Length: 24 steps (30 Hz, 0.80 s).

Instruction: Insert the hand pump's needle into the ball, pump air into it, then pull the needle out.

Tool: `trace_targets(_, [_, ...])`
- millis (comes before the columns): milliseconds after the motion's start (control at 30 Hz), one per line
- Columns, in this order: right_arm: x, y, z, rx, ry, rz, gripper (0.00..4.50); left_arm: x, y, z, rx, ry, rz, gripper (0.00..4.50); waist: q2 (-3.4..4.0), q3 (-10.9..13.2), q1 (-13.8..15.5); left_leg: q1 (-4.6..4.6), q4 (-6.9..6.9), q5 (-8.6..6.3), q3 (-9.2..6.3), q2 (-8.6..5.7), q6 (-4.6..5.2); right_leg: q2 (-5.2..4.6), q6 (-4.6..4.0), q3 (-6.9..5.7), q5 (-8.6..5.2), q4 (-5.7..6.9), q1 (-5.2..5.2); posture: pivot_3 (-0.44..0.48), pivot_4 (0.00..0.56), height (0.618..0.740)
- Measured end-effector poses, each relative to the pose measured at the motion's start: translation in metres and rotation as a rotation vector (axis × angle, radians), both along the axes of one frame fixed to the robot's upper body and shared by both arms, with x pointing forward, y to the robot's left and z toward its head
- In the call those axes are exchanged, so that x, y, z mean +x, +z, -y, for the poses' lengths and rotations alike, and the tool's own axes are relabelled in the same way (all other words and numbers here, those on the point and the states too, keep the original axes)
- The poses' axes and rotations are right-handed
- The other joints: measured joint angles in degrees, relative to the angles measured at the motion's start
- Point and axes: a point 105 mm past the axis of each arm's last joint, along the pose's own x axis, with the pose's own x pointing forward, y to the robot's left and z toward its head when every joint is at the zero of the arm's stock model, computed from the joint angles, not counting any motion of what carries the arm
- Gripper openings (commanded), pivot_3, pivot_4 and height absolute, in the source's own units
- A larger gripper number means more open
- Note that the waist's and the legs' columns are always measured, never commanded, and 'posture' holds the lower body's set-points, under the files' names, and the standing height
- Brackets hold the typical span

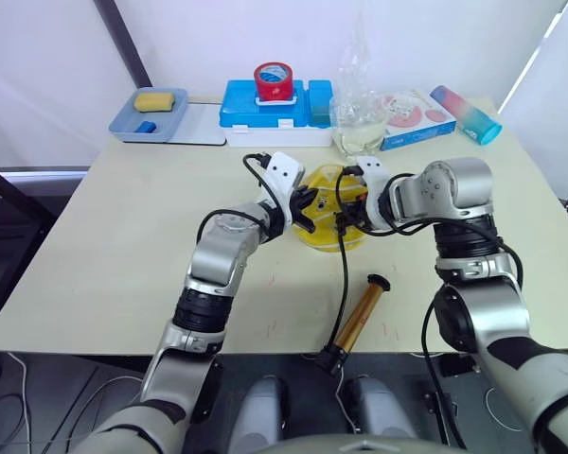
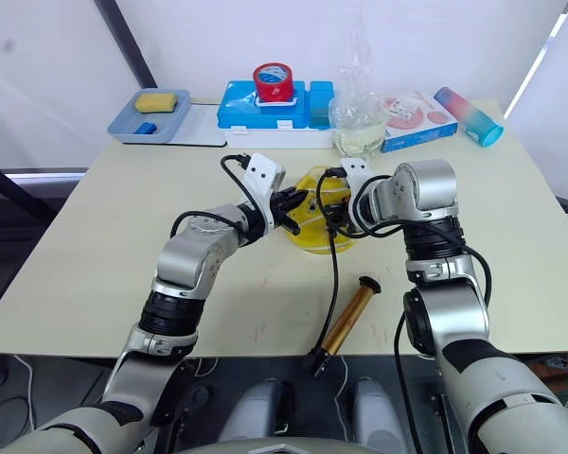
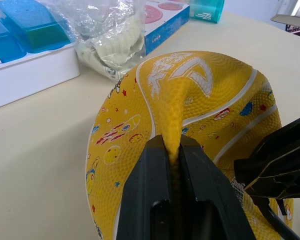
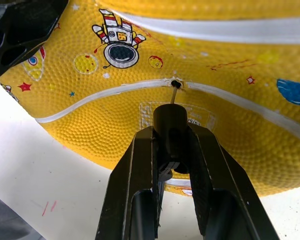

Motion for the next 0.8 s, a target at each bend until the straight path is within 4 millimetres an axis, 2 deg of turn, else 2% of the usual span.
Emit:
trace_targets(267, [-0.002, -0.003, 0.006, -0.014, 0.03, 0.086, 0.29, 0.003, 0.001, 0.002, -0.046, 0.02, -0.019, 0.01, 0.0, 0.0, 0.13, -0.01, 0.0, 0.0, -0.01, -0.01, 0.0, -0.02, 0.01, 0.0, 0.0, -0.02, 0.01, 0.0, 0.15, 0.739])
trace_targets(300, [-0.003, -0.003, 0.008, -0.019, 0.035, 0.102, 1.37, 0.003, 0.001, 0.003, -0.051, 0.021, -0.022, 0.0, 0.0, 0.0, 0.24, -0.01, 0.0, 0.0, -0.02, -0.01, 0.0, -0.02, 0.01, 0.0, 0.0, -0.02, 0.01, 0.0, 0.15, 0.739])
trace_targets(333, [-0.003, -0.001, 0.007, -0.016, 0.042, 0.12, 1.58, 0.003, 0.001, 0.003, -0.054, 0.019, -0.025, 0.0, 0.01, 0.0, 0.27, -0.01, 0.0, 0.0, -0.02, -0.02, 0.0, -0.03, 0.02, 0.0, 0.0, -0.02, 0.0, 0.0, 0.15, 0.739])
trace_targets(367, [-0.003, 0.0, 0.006, -0.016, 0.047, 0.137, 2.17, 0.003, 0.001, 0.006, -0.06, 0.014, -0.026, 0.0, 0.02, 0.01, 0.36, -0.03, 0.0, 0.0, -0.02, -0.03, 0.0, -0.04, 0.02, -0.01, 0.0, -0.02, 0.0, 0.0, 0.15, 0.739])
trace_targets(400, [-0.004, 0.0, 0.004, -0.025, 0.061, 0.155, 2.47, 0.003, 0.001, 0.01, -0.07, 0.009, -0.029, 0.0, 0.02, 0.02, 0.6, -0.07, 0.0, 0.0, -0.06, -0.04, 0.0, -0.06, 0.02, -0.06, -0.01, -0.04, -0.01, 0.0, 0.15, 0.739])
trace_targets(500, [-0.01, -0.005, 0.004, -0.061, 0.107, 0.199, 3.87, 0.004, 0.001, 0.015, -0.085, 0.002, -0.036, 0.0, 0.03, 0.02, 1.66, -0.37, 0.01, 0.0, -0.28, -0.07, 0.0, -0.18, 0.04, -0.27, 0.0, -0.17, -0.1, 0.0, 0.15, 0.739])
trace_targets(800, [-0.017, -0.017, 0.019, -0.126, 0.184, 0.388, 3.87, 0.007, 0.0, 0.016, -0.077, 0.0, -0.023, 0.0, 0.03, 0.02, 2.06, -0.61, 0.07, 0.13, -0.5, -0.14, -0.15, -0.23, 0.16, -0.42, 0.07, -0.42, -0.1, 0.0, 0.15, 0.739])
